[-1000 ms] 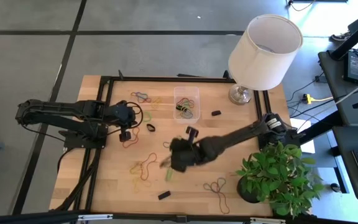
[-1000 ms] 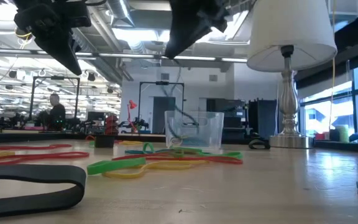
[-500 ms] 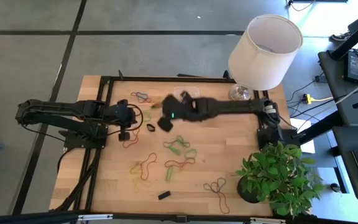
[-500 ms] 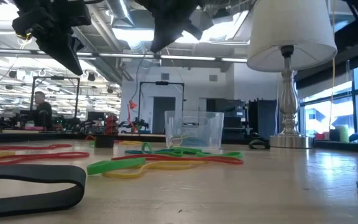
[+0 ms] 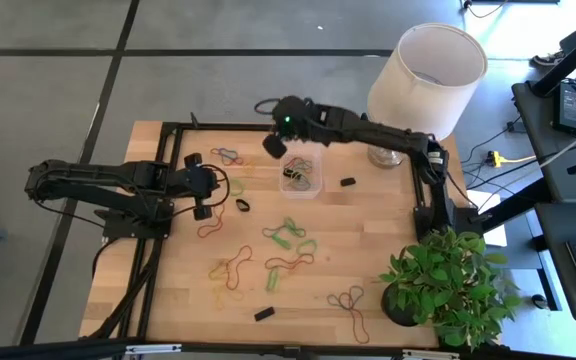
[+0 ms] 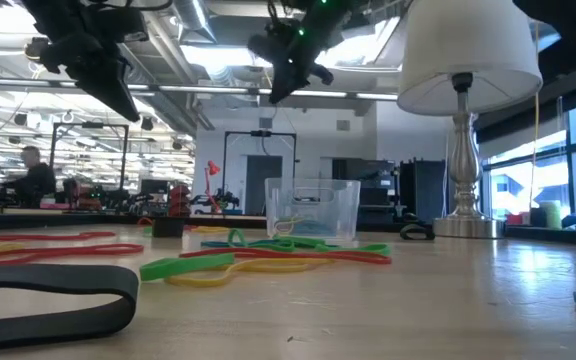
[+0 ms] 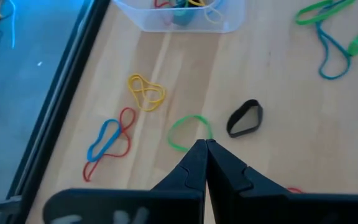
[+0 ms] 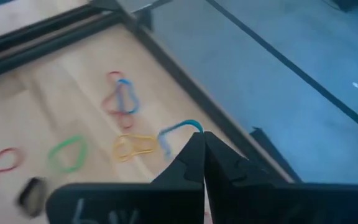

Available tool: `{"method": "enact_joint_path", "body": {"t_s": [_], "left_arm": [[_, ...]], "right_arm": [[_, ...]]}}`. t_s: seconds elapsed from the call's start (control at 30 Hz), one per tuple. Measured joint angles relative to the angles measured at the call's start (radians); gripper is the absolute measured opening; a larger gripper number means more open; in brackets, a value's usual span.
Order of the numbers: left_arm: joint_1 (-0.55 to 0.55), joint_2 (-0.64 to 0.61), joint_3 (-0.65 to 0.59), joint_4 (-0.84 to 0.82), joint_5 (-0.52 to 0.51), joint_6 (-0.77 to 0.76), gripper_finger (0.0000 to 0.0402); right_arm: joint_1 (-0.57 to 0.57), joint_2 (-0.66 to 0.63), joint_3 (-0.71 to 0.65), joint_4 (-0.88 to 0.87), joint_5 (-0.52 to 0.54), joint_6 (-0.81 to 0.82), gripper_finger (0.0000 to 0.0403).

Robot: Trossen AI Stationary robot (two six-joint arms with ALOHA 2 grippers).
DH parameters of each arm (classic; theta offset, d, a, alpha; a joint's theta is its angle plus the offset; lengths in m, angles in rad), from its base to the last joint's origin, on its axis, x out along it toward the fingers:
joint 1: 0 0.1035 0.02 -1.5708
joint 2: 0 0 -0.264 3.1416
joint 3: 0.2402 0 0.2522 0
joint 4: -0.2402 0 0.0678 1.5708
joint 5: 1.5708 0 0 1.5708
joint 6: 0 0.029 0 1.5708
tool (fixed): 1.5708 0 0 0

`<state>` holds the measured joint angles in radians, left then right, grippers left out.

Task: Pick and place rubber bands into bin
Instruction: Put the blue rubber band into the transparent bin

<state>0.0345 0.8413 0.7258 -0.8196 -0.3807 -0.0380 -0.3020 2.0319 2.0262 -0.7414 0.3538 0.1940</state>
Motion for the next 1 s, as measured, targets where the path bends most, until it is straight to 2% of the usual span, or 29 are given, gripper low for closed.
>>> {"method": "enact_joint_path", "body": {"t_s": [0.17, 0.33, 0.47, 0.67, 0.87, 1.0], "left_arm": [[0.0, 0.0, 0.0, 0.0, -0.047, -0.001, 0.0003], [0.0, 0.0, 0.0, 0.0, -0.063, -0.001, 0.0002], [0.0, 0.0, 0.0, 0.0, -0.067, -0.013, 0.0003], [0.0, 0.0, 0.0, 0.0, -0.069, -0.053, 0.0002], [0.0, 0.0, 0.0, 0.0, -0.086, -0.053, 0.0002], [0.0, 0.0, 0.0, 0.0, -0.123, -0.053, 0.0004]], "right_arm": [[-0.068, 0.0, -0.008, 0.008, -0.028, -0.045, 0.0], [-0.117, 0.002, -0.079, 0.01, -0.054, -0.048, 0.0], [-0.129, 0.002, -0.146, 0.007, -0.053, -0.046, 0.0], [-0.127, 0.003, -0.19, -0.1, -0.055, -0.04, 0.0], [-0.128, -0.007, -0.191, -0.244, 0.05, -0.037, 0.0], [-0.127, -0.047, -0.191, -0.25, 0.057, -0.035, 0.0]]}}
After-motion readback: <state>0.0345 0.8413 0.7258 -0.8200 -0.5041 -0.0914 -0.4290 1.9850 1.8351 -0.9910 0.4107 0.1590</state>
